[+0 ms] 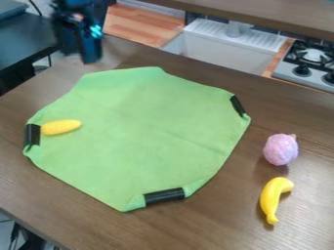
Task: Fold the cloth from top right to bottom left
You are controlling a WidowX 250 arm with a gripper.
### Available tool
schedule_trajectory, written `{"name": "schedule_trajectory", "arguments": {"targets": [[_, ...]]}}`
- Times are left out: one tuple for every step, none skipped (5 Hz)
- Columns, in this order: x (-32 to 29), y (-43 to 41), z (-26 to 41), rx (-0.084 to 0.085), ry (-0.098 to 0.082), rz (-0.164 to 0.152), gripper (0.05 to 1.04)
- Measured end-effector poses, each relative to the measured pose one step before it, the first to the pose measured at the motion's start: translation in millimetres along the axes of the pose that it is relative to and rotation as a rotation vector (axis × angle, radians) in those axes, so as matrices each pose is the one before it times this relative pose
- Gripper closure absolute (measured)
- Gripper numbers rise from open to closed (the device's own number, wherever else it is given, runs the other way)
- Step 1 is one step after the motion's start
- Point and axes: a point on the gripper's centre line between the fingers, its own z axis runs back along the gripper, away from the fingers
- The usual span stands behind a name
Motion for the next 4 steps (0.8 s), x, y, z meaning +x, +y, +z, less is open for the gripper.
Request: {"name": "schedule_trajectory", "arguments": {"targets": [[20.84,-18.42,-17.61,0.0374,-0.0421,0.0213,0.083],[21.90,-14.99,-5.07,0.0332,-0.0737,0.0824,0.083],[14.65,-15.01,-3.85,0.0285,-0.0423,0.0740,0.083],[14.88,-16.50,-20.96,0.0282,-0.0157,0.1252,0.083]]}}
